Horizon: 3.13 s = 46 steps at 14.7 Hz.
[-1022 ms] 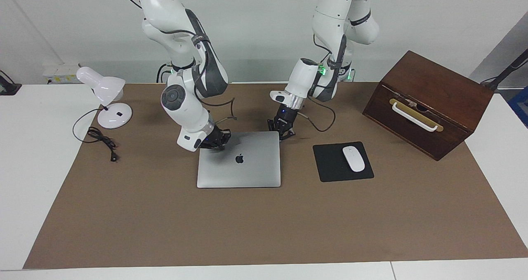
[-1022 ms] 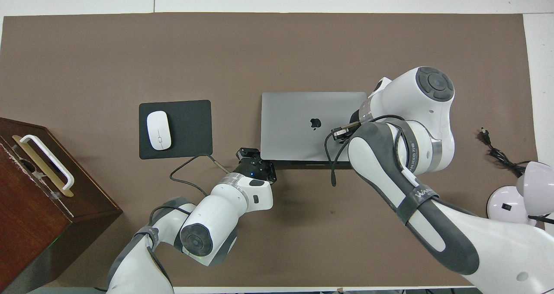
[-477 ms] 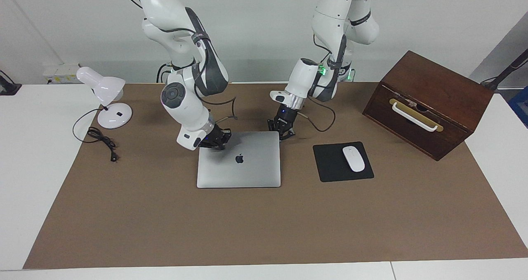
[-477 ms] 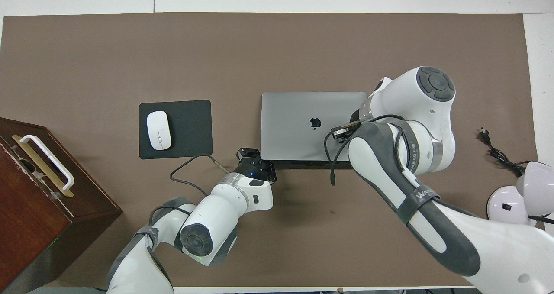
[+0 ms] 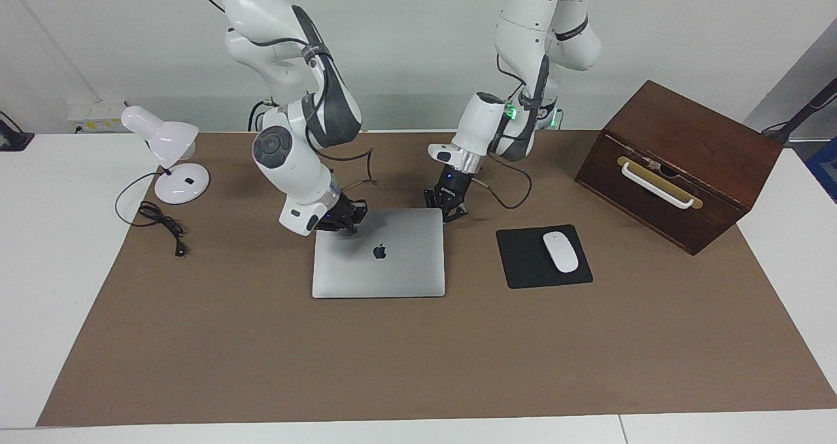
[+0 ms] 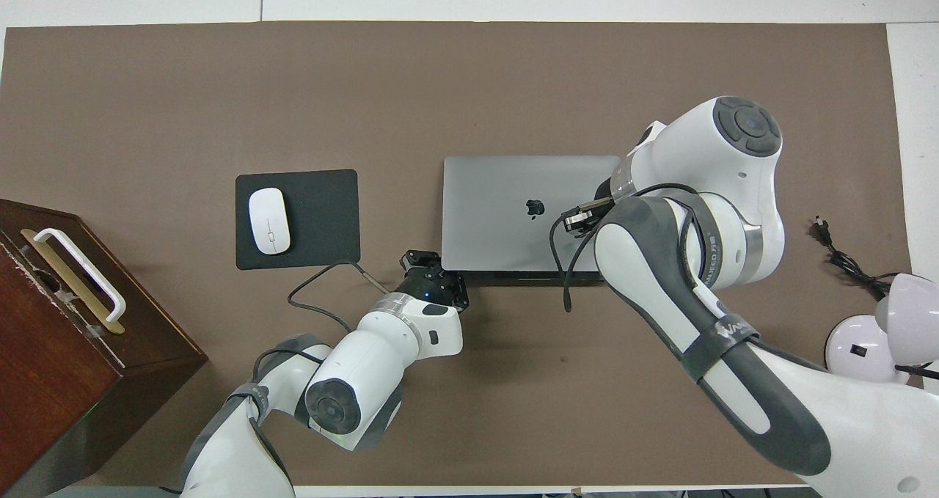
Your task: Close laptop with both arms
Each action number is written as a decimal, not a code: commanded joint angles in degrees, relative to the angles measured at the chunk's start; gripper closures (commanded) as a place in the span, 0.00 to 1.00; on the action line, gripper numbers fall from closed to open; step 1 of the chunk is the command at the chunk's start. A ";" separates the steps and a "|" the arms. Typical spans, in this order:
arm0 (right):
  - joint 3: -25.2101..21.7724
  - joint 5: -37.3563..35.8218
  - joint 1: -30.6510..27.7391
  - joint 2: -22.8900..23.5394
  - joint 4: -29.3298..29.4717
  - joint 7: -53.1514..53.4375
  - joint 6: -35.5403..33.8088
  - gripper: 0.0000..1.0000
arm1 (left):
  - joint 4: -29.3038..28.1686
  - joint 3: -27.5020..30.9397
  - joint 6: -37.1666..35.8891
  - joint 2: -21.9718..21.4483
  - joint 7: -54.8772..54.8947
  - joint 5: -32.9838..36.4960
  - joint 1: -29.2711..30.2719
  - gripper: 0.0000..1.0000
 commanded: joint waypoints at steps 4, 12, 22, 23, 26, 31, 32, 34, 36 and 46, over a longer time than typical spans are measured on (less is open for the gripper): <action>-0.17 -1.85 -2.06 -3.90 4.23 1.74 -5.10 1.00 | -2.90 0.87 -2.39 1.41 -3.10 -0.97 0.96 1.00; -0.17 -6.07 -3.64 -10.67 4.23 1.83 -10.27 0.81 | -2.90 0.87 -13.63 -5.70 -3.19 -0.97 1.05 1.00; -0.17 -8.97 -8.74 -16.48 4.14 1.39 -17.05 0.00 | 0.26 1.49 -50.35 -25.65 -2.49 -0.97 8.77 1.00; -0.17 -9.23 -8.92 -16.65 4.23 1.39 -17.49 0.00 | 0.44 1.49 -52.56 -27.40 -2.40 -0.88 10.43 1.00; -0.61 -10.90 -9.01 -16.75 4.40 1.30 -19.07 0.00 | 2.19 1.49 -58.71 -30.40 -2.84 -0.97 12.29 1.00; -3.95 -10.55 -9.09 -17.27 4.05 1.39 -18.20 0.00 | 7.98 1.84 -70.57 -32.34 -2.76 -0.62 17.47 1.00; -4.13 -10.55 -9.09 -17.27 3.96 1.48 -18.37 0.00 | 10.00 1.84 -73.64 -32.34 -2.58 -0.27 18.70 1.00; -4.65 -10.55 -9.09 -17.27 3.96 1.56 -18.37 0.00 | 13.52 1.93 -78.75 -32.43 -2.49 -0.18 21.16 1.00; -6.40 -10.73 -9.09 -17.18 4.05 1.39 -18.37 0.00 | 17.12 1.75 -83.06 -32.43 -2.40 2.18 23.01 1.00; -6.50 -13.72 -12.96 -14.28 8.80 0.86 -19.42 0.00 | 28.20 1.84 -98.89 -31.99 -2.93 5.45 31.27 0.23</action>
